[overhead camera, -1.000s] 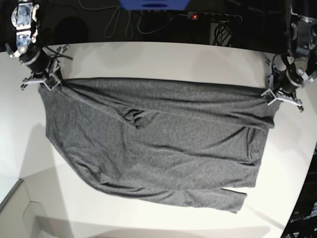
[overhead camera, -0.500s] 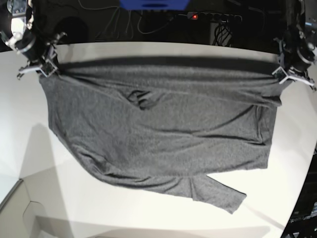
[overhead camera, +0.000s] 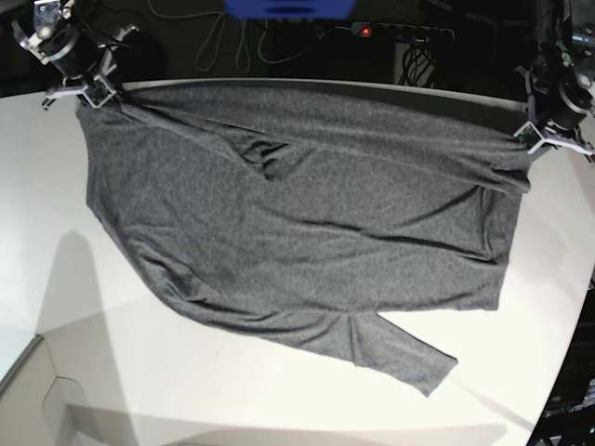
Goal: Layout the t-shirt on the table in an organized manner, then fold the t-shirt properly
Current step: 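Drag the held edge with both grippers toward the arms' bases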
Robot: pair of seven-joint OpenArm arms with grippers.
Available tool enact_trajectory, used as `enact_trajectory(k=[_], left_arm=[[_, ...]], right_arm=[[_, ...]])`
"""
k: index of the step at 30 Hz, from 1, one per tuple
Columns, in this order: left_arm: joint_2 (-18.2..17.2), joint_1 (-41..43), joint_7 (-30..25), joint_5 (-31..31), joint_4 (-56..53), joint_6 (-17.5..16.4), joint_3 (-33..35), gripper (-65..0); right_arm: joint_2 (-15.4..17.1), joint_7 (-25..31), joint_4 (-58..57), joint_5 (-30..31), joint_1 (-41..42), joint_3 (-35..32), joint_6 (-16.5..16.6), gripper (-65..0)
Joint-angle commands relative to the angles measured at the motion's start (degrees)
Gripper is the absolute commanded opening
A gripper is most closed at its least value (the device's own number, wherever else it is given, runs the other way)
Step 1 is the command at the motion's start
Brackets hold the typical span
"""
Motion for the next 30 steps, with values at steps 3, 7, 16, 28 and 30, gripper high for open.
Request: enact_trajectory(k=[3,7,16,28,30], left_arm=[[-1.02,0.05,-0.11,0.21,0.65,0.82,-0.48,-64.8],[-1.02,0.32,-0.11,0.30,0.65,0.82,-0.48,-64.8],[-1.02,0.93,-0.02,0.39,0.56,0.74,-0.48,-64.8],[-1.02,1.20,3.23,0.39,1.35,-0.10,-0.83,-54.2],[-0.58,0.58,3.23,0.39,1.35,-0.10,-0.83,-48.3]], right_arm=[[-0.20,0.76,0.78,0.41,-1.43,0.54,-0.23,-65.0],[-0.73,0.68,0.78,0.41,-1.34,0.54,-0.23,-65.0],[-0.46,0.50,0.87,0.41,-1.17,0.54,-0.23,-65.0],[-0.55,0.68,2.54,0.41,-1.17,1.77,-0.23,-44.3],[-0.73,0.68,3.77,0.49,-1.25,2.30,-0.23,-43.1]])
